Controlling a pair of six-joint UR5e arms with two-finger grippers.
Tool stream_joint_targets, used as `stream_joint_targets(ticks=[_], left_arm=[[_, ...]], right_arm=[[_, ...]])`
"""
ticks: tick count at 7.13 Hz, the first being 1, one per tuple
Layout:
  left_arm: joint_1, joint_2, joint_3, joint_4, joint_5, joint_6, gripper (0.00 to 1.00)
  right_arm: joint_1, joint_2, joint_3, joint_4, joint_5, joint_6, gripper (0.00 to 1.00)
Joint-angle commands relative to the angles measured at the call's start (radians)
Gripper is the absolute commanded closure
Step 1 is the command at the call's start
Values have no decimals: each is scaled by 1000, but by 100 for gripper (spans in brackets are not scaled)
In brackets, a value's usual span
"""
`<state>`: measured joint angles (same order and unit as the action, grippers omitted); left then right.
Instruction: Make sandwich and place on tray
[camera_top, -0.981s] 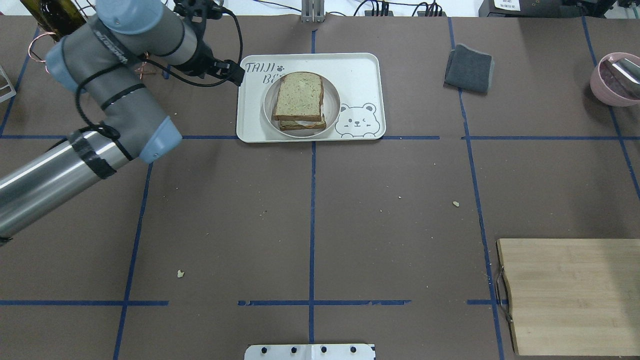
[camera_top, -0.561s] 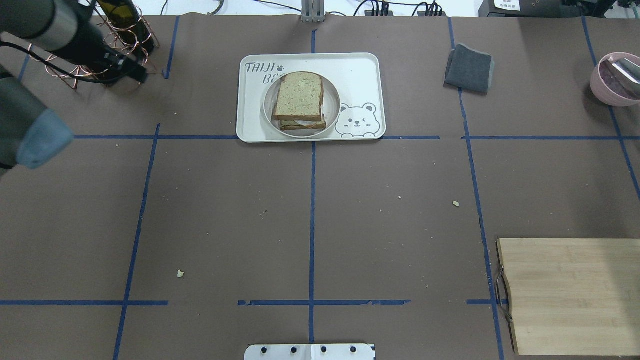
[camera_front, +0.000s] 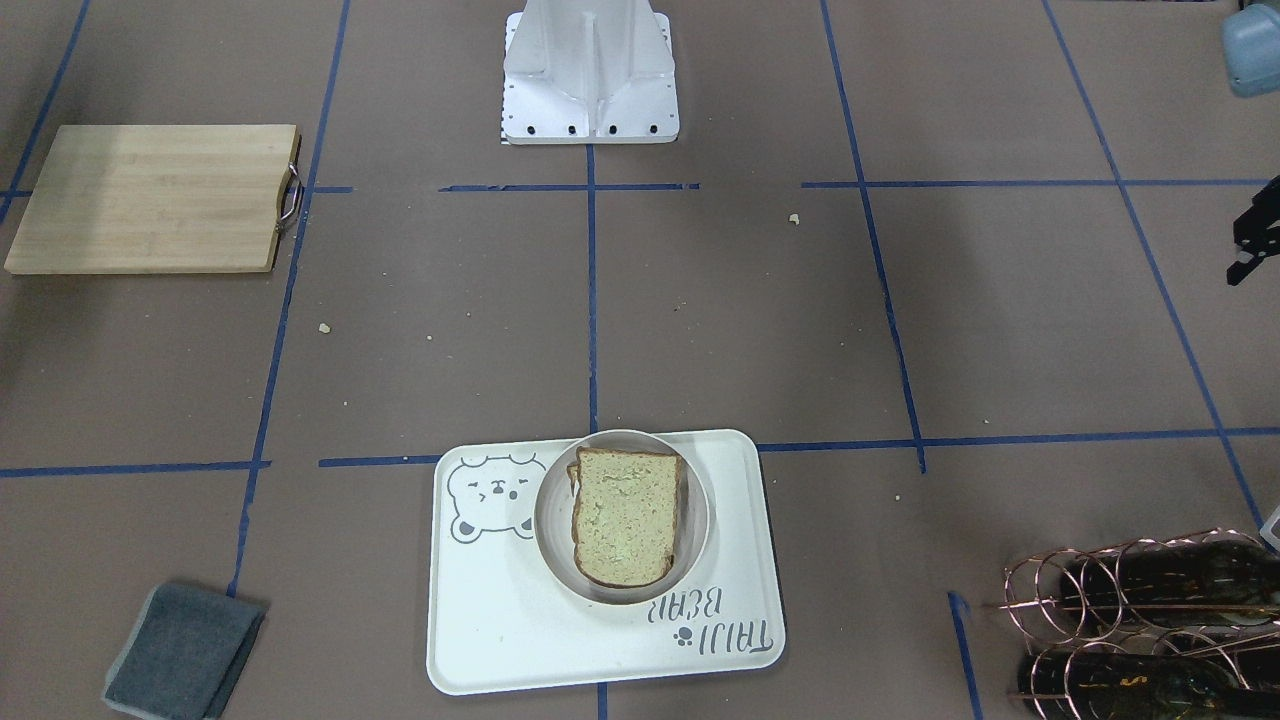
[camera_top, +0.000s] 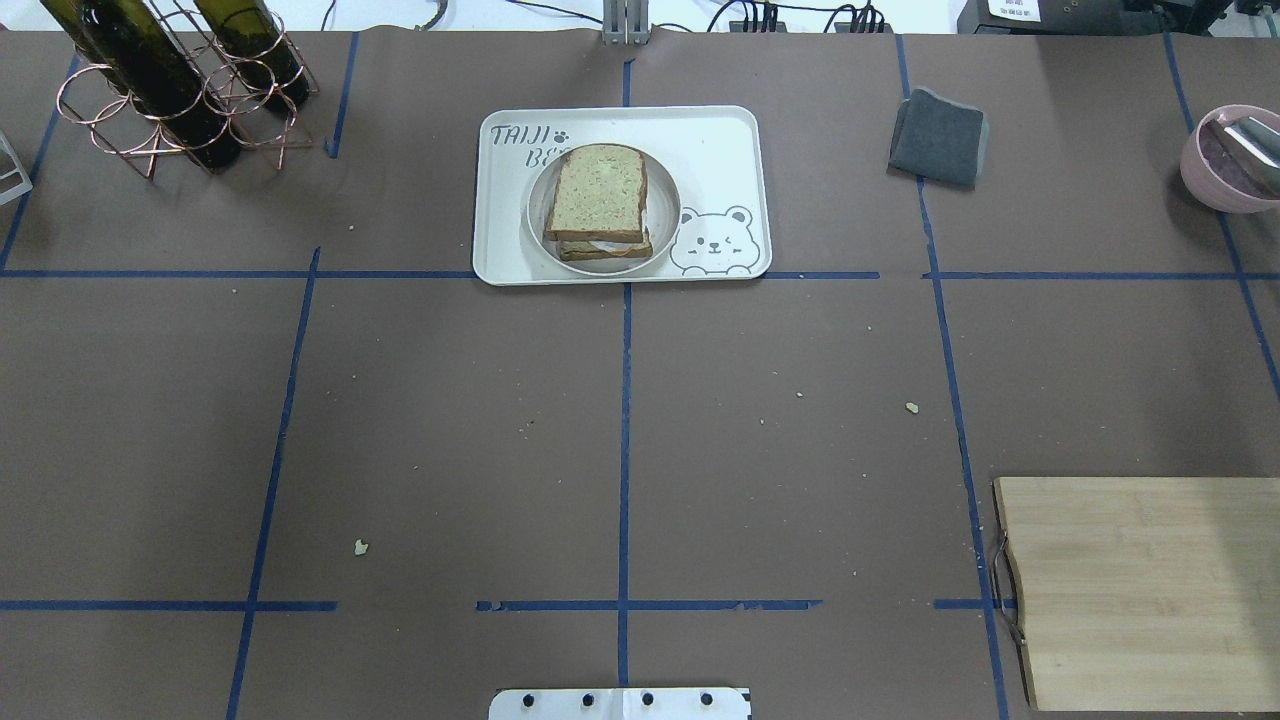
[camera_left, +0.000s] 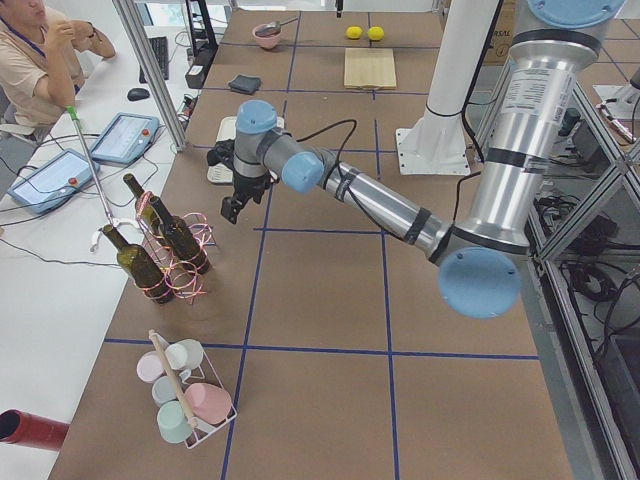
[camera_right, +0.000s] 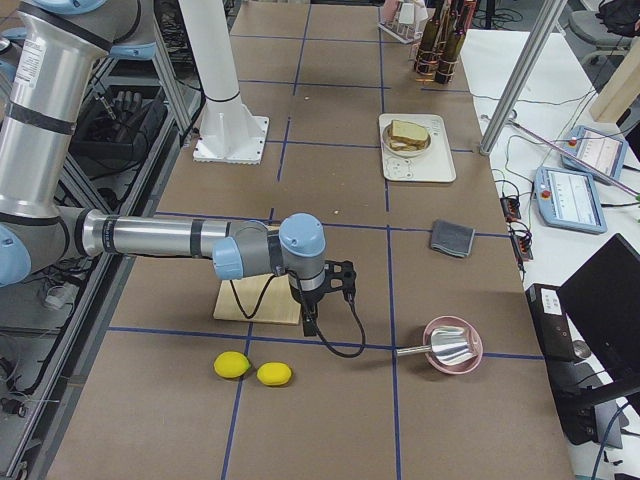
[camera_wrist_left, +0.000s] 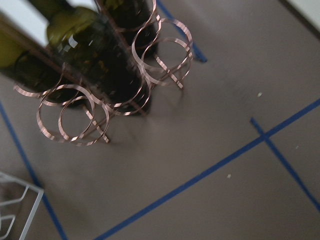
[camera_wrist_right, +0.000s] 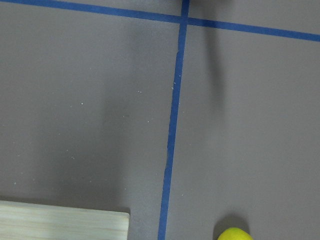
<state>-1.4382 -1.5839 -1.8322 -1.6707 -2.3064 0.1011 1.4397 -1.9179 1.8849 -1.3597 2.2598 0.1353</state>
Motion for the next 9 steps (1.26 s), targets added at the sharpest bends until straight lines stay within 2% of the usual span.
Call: stream_joint_targets(ticks=[1, 2, 3, 4, 6, 9], left_arm=[[-123, 141, 37, 54, -19, 28, 0], [-134, 201, 39, 52, -19, 37, 0], [-143, 249, 37, 54, -22, 101, 0], [-163, 289, 24, 60, -33, 177, 0], [-166, 309, 34, 78, -19, 184, 0], [-229, 312, -9, 85, -19, 186, 0]], right_arm=[[65, 3, 3, -38, 79, -46, 0], [79, 2, 57, -144, 108, -69, 0], [90, -4, 78, -206, 100, -106, 0], [94, -39, 77, -210, 72, -109, 0], [100, -49, 69, -210, 27, -108, 0], [106, -53, 79, -196, 47, -108, 0]])
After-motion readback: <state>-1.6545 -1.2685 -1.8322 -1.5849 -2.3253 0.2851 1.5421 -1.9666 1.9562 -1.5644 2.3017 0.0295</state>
